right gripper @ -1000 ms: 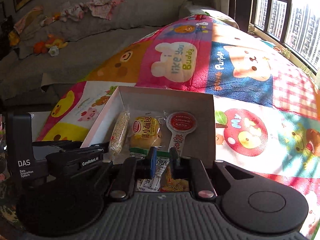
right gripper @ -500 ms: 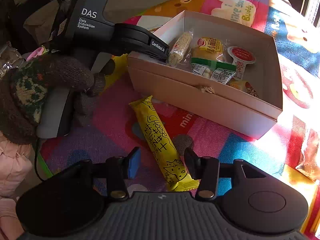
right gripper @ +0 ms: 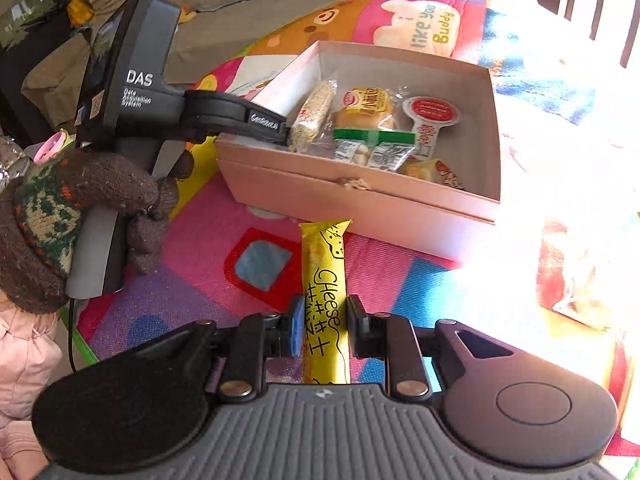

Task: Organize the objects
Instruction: 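Carry the 'Cheese' stick pack into the box and open the right gripper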

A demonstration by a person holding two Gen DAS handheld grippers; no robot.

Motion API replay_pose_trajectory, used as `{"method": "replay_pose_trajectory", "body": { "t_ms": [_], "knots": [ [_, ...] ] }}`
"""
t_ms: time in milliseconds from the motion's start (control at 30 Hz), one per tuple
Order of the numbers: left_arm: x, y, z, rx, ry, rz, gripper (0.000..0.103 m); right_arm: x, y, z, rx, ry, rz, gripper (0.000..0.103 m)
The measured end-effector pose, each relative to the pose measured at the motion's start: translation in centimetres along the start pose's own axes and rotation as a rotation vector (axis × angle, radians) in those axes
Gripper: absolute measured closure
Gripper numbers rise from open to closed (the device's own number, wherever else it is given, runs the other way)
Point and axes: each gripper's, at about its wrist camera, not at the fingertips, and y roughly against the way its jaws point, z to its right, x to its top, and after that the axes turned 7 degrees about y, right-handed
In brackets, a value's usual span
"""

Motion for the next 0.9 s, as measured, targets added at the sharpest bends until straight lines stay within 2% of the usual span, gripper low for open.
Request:
{"method": "replay_pose_trajectory", "body": {
  "t_ms": [200, 267, 367, 500, 633, 667, 700, 800, 900],
  "knots": [
    [0.0, 0.0, 0.3, 0.016, 0.004, 0.000, 0.086, 3.9, 3.6, 3.6, -0.058, -0.083, 0.159, 0.082],
    [0.0, 0.0, 0.4, 0.023, -0.001, -0.001, 0.086, 6.0, 3.4, 5.0, -0.075, -0.120, 0.209, 0.082],
    [0.0, 0.0, 0.5, 0.029, -0.006, -0.003, 0.086, 8.4, 2.0, 6.9, -0.057, -0.195, 0.257, 0.082],
    [0.1, 0.0, 0.5, 0.029, -0.006, -0.004, 0.086, 10.7, -1.4, 8.5, -0.055, -0.281, 0.249, 0.082],
    [0.0, 0.1, 0.4, 0.025, -0.008, -0.004, 0.086, 11.2, -3.7, 9.5, -0.090, -0.334, 0.222, 0.079],
    [0.0, 0.1, 0.4, 0.025, -0.009, -0.004, 0.086, 11.0, -3.7, 9.7, -0.101, -0.339, 0.221, 0.077],
    [0.0, 0.1, 0.4, 0.025, -0.010, -0.003, 0.086, 10.8, -3.6, 9.9, -0.121, -0.332, 0.225, 0.069],
    [0.0, 0.1, 0.4, 0.026, -0.010, -0.002, 0.086, 9.5, -2.3, 10.3, -0.252, -0.257, 0.233, 0.049],
    [0.0, 0.1, 0.4, 0.027, -0.004, -0.003, 0.086, 6.6, -0.1, 12.6, -0.350, -0.234, 0.210, 0.038]
  ]
}}
